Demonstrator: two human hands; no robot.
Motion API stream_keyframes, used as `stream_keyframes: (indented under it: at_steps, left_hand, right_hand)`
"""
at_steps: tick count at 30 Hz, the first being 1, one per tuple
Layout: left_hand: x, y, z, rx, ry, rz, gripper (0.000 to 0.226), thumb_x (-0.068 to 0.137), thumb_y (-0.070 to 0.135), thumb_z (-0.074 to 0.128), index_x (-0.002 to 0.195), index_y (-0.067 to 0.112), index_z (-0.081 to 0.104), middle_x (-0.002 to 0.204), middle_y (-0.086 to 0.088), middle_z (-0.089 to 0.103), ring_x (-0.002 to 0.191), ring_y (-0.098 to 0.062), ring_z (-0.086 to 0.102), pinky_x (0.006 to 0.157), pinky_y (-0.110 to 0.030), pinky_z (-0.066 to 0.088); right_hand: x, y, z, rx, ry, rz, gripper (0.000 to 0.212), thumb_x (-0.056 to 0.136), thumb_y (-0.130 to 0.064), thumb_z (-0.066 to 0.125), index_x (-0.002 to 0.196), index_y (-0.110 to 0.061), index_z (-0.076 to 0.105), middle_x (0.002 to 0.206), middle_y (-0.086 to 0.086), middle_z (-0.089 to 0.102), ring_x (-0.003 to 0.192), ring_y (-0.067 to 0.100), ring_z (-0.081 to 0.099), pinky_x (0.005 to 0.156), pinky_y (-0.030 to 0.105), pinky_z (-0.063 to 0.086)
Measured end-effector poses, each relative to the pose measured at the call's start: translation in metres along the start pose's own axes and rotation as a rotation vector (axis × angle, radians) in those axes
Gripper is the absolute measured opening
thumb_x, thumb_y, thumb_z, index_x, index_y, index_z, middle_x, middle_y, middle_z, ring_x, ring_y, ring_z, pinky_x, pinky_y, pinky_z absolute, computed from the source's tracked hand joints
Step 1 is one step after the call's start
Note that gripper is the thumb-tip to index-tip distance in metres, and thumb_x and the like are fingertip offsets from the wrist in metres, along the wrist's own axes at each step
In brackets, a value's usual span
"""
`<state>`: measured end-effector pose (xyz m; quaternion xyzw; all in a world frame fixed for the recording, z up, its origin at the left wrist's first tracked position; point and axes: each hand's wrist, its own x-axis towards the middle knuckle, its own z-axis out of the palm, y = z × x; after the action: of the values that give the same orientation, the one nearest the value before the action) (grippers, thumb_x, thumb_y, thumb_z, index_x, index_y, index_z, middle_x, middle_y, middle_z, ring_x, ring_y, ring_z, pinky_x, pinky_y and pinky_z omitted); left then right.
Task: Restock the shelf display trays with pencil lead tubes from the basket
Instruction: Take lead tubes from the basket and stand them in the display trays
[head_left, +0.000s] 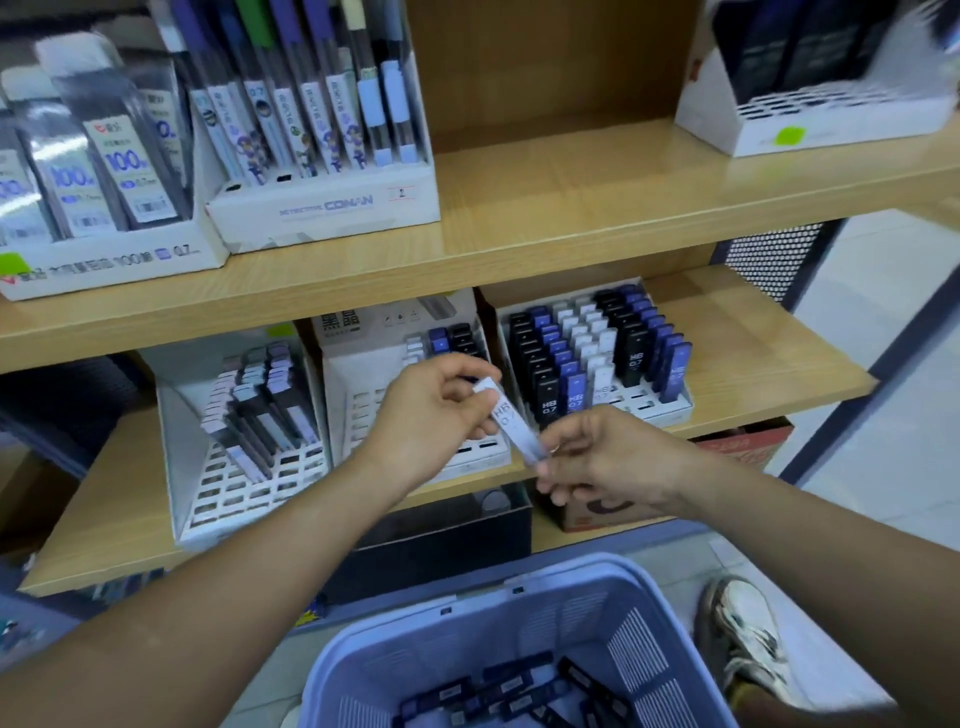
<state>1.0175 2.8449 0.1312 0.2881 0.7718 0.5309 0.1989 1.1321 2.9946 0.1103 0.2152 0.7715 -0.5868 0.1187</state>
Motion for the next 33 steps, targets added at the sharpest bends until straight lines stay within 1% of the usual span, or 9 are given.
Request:
stream_keyframes:
  at_steps: [5,7,12,15,17,20,24,28,33]
  left_hand:
    - [0.016,0.028,0.041,-0.009,-0.025,0.056,0.02,0.089,0.002,0.062,0.104,0.013,0.069,0.093,-0.013,0.069,0.074,-0.018,0.07,0.072,-0.024,0.058]
    - [0.031,0.036,0.055,0.059,0.017,0.131,0.021,0.091,0.005,0.061,0.108,0.013,0.07,0.093,-0.007,0.07,0.081,-0.02,0.07,0.079,-0.029,0.058]
    - [0.065,0.042,0.08,0.347,0.116,0.294,0.025,0.093,0.02,0.06,0.116,0.02,0.069,0.103,0.004,0.072,0.091,-0.009,0.066,0.09,-0.028,0.052]
    - [0.075,0.04,0.089,0.435,0.138,0.317,0.025,0.093,0.021,0.061,0.117,0.021,0.068,0.11,0.004,0.069,0.093,-0.007,0.063,0.085,-0.02,0.047]
    - [0.08,0.038,0.094,0.482,0.14,0.327,0.025,0.092,0.02,0.062,0.117,0.021,0.068,0.108,0.005,0.068,0.09,-0.006,0.061,0.081,-0.017,0.044]
    - [0.085,0.034,0.1,0.558,0.132,0.35,0.025,0.091,0.018,0.064,0.115,0.02,0.068,0.1,0.006,0.067,0.083,-0.006,0.06,0.082,-0.02,0.048]
    - [0.092,0.027,0.102,0.569,0.129,0.341,0.012,0.086,0.015,0.069,0.098,0.019,0.067,0.078,0.013,0.059,0.073,-0.005,0.059,0.075,-0.019,0.052]
    - [0.097,0.025,0.103,0.509,0.108,0.316,0.01,0.083,0.015,0.072,0.087,0.022,0.066,0.079,0.011,0.063,0.072,0.0,0.059,0.065,-0.003,0.044]
    - [0.098,0.024,0.107,0.46,0.101,0.337,0.011,0.083,0.013,0.072,0.082,0.023,0.068,0.078,0.007,0.066,0.07,-0.002,0.058,0.066,-0.007,0.047]
  right_hand:
    - [-0.018,0.021,-0.044,0.109,0.144,0.014,0.009,0.095,-0.007,0.06,0.094,-0.01,0.068,0.074,0.003,0.069,0.063,0.008,0.062,0.059,0.018,0.049]
    - [-0.021,0.029,-0.06,0.076,0.242,0.048,0.01,0.096,-0.006,0.057,0.099,-0.009,0.066,0.082,0.009,0.067,0.071,0.018,0.062,0.065,0.025,0.049]
    - [-0.019,0.051,-0.096,-0.512,0.346,0.123,0.045,0.095,-0.015,0.055,0.139,-0.02,0.048,0.127,0.011,0.057,0.104,0.025,0.058,0.085,0.029,0.047]
    - [-0.016,0.065,-0.102,-0.573,0.438,0.099,0.051,0.092,-0.012,0.054,0.142,-0.02,0.043,0.135,0.013,0.048,0.116,0.029,0.053,0.093,0.03,0.042]
    - [-0.012,0.07,-0.104,-0.579,0.475,0.079,0.043,0.092,-0.012,0.054,0.134,-0.014,0.047,0.13,0.015,0.048,0.11,0.03,0.053,0.091,0.032,0.044]
    - [-0.006,0.072,-0.111,-0.471,0.527,0.049,0.034,0.092,-0.012,0.055,0.126,-0.009,0.049,0.123,0.014,0.056,0.096,0.024,0.049,0.076,0.027,0.038]
    - [0.001,0.071,-0.111,-0.374,0.516,0.025,0.038,0.092,-0.011,0.055,0.129,-0.012,0.049,0.128,0.01,0.056,0.106,0.025,0.054,0.08,0.028,0.043]
    - [0.007,0.071,-0.107,-0.333,0.543,0.021,0.036,0.091,-0.008,0.053,0.127,-0.011,0.051,0.127,0.011,0.058,0.106,0.026,0.054,0.081,0.029,0.045]
    - [0.009,0.072,-0.106,-0.264,0.548,0.02,0.043,0.092,-0.007,0.052,0.134,-0.014,0.049,0.131,0.01,0.055,0.095,0.022,0.051,0.074,0.027,0.044]
